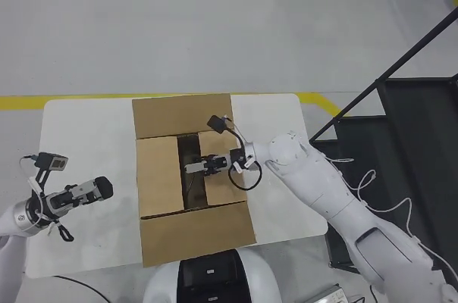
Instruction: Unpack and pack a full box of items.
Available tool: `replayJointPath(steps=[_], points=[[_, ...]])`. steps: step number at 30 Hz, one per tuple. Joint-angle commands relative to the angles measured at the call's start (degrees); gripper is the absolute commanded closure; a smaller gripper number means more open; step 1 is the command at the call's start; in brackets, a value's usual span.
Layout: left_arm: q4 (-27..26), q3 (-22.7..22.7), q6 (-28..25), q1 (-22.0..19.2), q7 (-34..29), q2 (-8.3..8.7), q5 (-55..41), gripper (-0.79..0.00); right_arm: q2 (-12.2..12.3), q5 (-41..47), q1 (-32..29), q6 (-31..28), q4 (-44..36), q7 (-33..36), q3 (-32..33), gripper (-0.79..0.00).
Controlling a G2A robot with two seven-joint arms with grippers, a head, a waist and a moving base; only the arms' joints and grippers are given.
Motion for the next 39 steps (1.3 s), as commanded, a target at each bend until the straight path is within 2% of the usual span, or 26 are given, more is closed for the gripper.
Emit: replayJointPath(steps=[1, 5, 22, 25, 31, 39], points=[[-0.3, -0.6, -2.0, 1.1, 3.0, -0.05, 2.3, -0.785, 0.8, -2.6, -3.1, 2.8, -4.7, -2.3, 1.7, -0.785], [-0.7, -0.7, -3.9, 1.9, 4.6, -0.11, 3.8, -0.785, 1.8, -5.9, -7.8, 6.5, -11.0, -4.7, 3.2, -0.785], [-0.7, -0.7, -3.9, 1.9, 4.6, -0.11, 3.8, -0.785, 1.8, -5.9, -7.8, 6.5, -11.0, -4.7, 3.2, -0.785], [-1.4, -0.6, -2.9, 2.2, 7.1, -0.19, 4.6, -0.785, 1.8, -5.9, -8.1, 6.5, -11.2, -5.4, 3.1, -0.785], [-3.8, -0.6, -1.7, 2.9, 9.8, -0.15, 6.5, -0.785, 0.4, -4.8, -6.1, 7.4, -11.1, -5.7, -0.5, -0.785], [-5.1, -1.1, -1.0, 4.1, 10.3, 0.01, 7.2, -0.785, -2.1, -4.9, -1.6, 10.0, -4.3, -8.9, -5.9, -0.785]])
